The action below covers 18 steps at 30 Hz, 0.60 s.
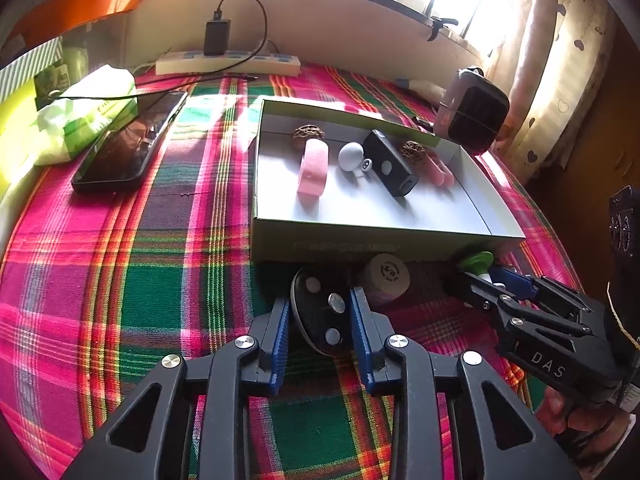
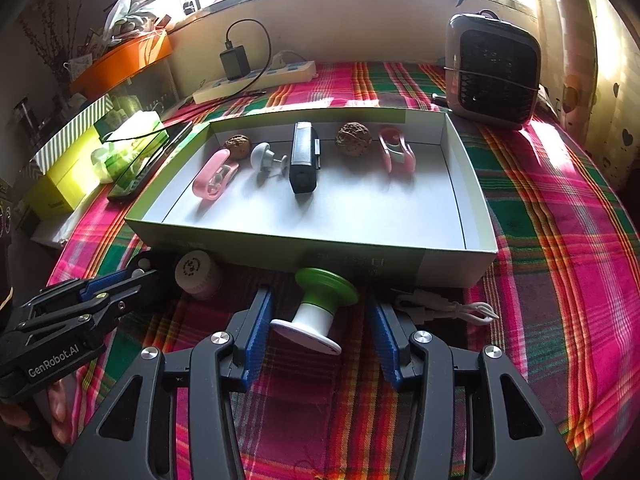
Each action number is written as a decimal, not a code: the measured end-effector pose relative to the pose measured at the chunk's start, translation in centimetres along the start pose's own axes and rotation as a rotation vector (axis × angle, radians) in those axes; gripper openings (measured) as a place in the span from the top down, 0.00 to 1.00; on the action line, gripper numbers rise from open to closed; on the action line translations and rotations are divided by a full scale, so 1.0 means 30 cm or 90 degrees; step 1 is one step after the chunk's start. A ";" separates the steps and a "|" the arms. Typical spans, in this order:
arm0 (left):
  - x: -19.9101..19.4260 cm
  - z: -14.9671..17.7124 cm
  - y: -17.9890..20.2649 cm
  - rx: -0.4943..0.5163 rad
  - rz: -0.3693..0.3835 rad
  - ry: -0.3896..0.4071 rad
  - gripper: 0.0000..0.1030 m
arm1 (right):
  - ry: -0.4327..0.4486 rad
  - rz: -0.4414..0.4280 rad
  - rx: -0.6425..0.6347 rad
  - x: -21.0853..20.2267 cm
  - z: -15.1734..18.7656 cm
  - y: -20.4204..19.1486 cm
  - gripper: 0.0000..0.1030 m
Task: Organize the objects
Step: 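Move the left tool to the black dotted disc while the right tool reaches the green spool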
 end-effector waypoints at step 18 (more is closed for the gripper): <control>-0.004 0.002 -0.002 0.003 -0.001 0.002 0.75 | 0.007 -0.005 0.009 -0.010 0.005 -0.002 0.58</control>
Point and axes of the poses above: each gripper's, at about its wrist camera, not at the fingertips, and x roughly the way its jaws point, y to its right, z to its underside, the point moved 10 cm from there along x, roughly the way its jaws point, and after that the axes turned 12 degrees about -x, right-handed, at the moved point
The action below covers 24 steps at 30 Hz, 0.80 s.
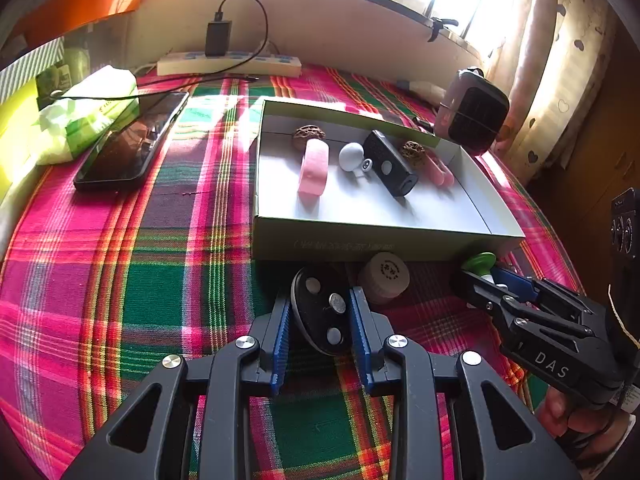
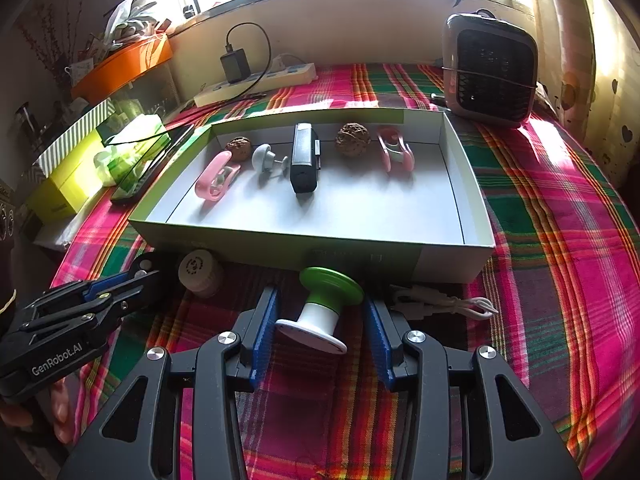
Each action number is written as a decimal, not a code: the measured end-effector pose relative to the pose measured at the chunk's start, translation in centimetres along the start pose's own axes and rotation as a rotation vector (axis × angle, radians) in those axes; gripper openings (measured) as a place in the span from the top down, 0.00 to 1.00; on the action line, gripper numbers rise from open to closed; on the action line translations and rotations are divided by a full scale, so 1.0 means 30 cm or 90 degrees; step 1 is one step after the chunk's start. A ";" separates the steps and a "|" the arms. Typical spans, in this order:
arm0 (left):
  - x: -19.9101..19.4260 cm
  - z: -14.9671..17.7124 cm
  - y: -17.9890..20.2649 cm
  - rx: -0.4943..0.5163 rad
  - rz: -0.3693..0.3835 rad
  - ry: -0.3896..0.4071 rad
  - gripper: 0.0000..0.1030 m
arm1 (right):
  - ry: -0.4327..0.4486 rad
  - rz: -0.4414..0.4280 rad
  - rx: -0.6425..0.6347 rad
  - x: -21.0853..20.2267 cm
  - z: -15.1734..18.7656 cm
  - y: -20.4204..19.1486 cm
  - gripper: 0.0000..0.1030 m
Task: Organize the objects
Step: 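Move the left tool to the black dotted disc while the right tool reaches the green spool, then close the left tool on the black disc while the right tool closes around the spool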
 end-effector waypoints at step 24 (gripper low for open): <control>-0.014 -0.001 0.007 0.021 -0.009 0.010 0.76 | 0.007 -0.005 -0.004 -0.012 -0.002 -0.008 0.58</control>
Point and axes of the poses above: each gripper's, at about its wrist camera, not at the fingertips, and x roughly the way its jaws point, y to its right, z to its underside, the point moved 10 cm from there along x, roughly the way its jaws point, and after that the axes turned 12 degrees about -x, right-handed, at the moved point
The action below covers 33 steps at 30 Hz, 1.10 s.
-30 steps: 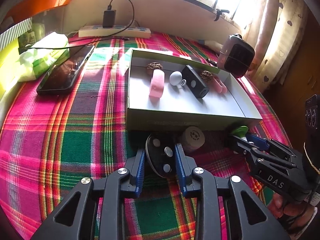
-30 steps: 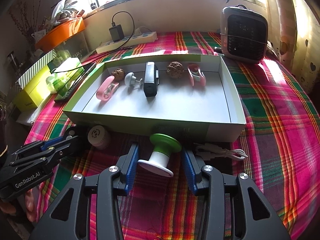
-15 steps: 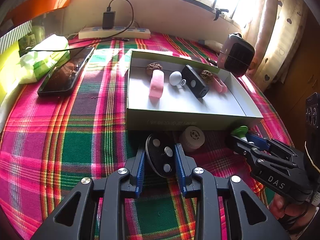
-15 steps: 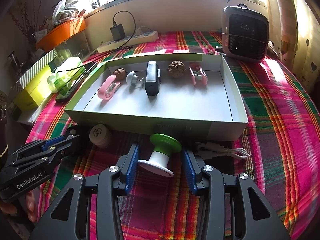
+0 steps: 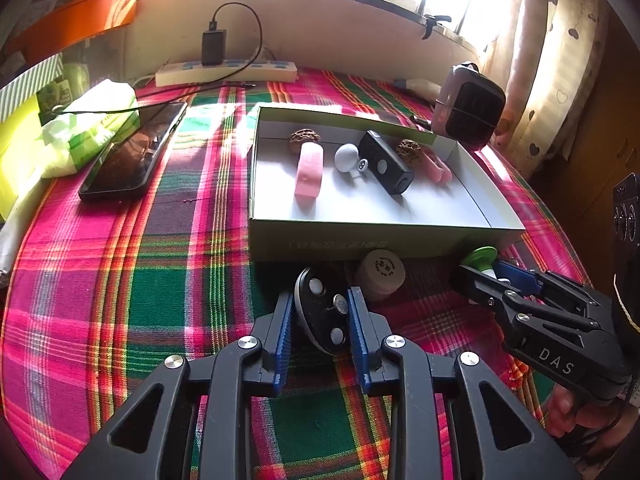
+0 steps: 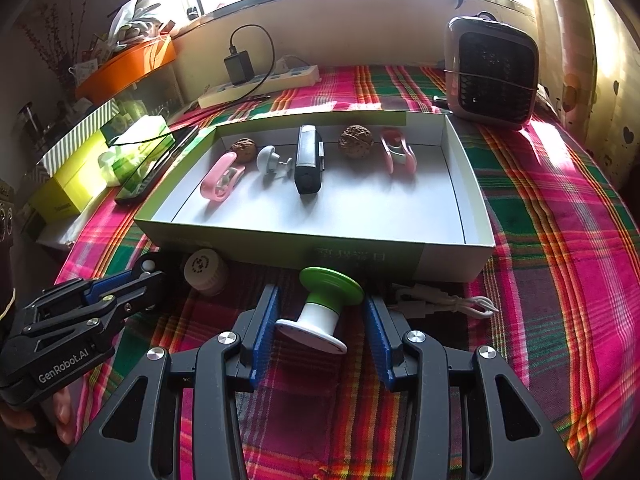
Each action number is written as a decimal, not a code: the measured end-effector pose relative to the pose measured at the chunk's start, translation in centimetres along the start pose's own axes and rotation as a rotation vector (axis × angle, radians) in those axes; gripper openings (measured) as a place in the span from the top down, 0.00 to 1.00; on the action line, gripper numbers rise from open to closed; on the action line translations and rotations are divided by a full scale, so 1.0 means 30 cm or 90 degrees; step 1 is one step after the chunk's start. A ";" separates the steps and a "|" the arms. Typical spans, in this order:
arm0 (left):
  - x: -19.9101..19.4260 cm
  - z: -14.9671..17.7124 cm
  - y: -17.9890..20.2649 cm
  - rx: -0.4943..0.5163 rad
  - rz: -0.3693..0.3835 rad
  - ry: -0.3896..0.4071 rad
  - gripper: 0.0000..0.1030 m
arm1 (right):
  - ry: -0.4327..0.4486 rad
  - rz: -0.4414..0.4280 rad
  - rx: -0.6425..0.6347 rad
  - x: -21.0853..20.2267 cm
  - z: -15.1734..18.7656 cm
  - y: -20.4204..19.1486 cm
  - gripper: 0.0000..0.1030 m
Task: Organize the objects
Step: 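Close the left tool on the black disc while the right tool closes around the spool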
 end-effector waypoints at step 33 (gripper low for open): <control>-0.107 -0.074 0.056 0.039 0.001 0.072 0.76 | 0.059 -0.008 -0.011 -0.100 -0.074 -0.003 0.58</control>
Point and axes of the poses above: each gripper's, at about its wrist camera, not at the fingertips, and x roughly the way its jaws point, y to its right, z to its underside, the point moved 10 cm from there along x, roughly the way its jaws point, and after that the axes turned 12 degrees about -x, right-handed, at the moved point
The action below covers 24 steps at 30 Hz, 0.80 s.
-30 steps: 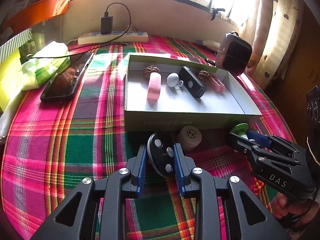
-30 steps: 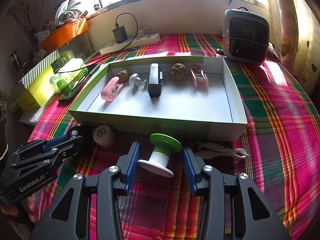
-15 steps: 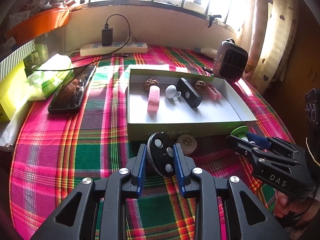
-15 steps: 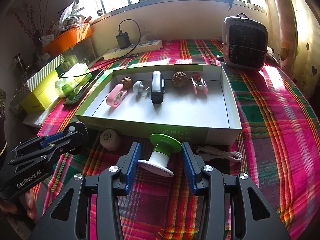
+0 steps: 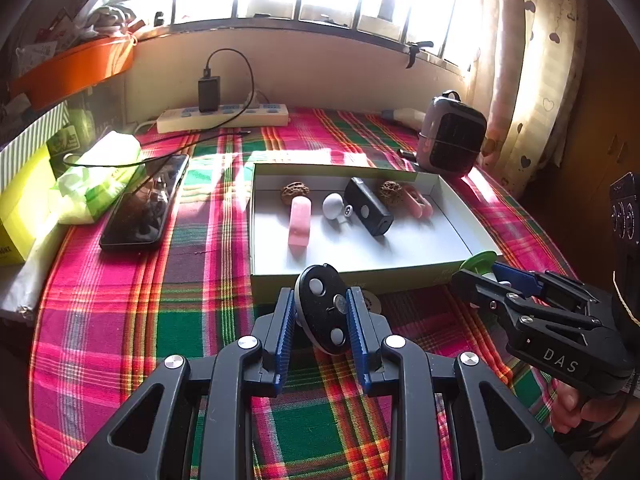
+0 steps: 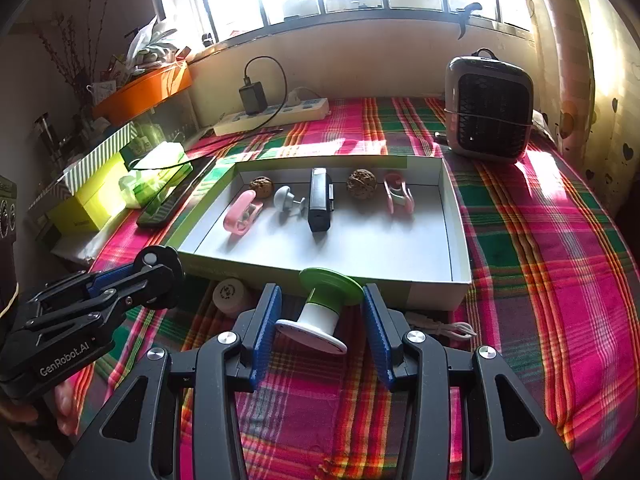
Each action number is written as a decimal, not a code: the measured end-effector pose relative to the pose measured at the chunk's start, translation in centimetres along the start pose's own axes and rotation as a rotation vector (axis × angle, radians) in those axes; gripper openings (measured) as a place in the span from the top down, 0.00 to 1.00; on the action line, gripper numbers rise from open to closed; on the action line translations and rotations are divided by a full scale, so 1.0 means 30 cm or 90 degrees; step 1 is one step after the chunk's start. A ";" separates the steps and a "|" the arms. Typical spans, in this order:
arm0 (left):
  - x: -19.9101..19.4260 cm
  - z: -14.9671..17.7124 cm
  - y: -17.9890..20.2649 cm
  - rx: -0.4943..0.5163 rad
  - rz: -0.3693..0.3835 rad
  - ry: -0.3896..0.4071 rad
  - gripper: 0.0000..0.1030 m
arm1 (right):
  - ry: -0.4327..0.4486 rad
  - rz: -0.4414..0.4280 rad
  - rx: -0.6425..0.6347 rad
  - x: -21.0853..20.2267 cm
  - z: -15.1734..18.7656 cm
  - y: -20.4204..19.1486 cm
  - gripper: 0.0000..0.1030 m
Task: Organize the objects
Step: 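Close the left tool on the black disc while the right tool closes around the spool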
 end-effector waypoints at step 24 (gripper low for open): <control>0.095 -0.093 -0.002 0.003 -0.001 -0.006 0.76 | -0.002 0.038 0.002 0.067 -0.106 0.124 0.58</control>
Point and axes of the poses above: each gripper's, at about its wrist camera, not at the fingertips, and x roughly the way its jaws point, y to its right, z to its underside, the point moved 10 cm from there along x, roughly the way its jaws point, and after that the axes turned 12 degrees about -x, right-handed, at the moved point
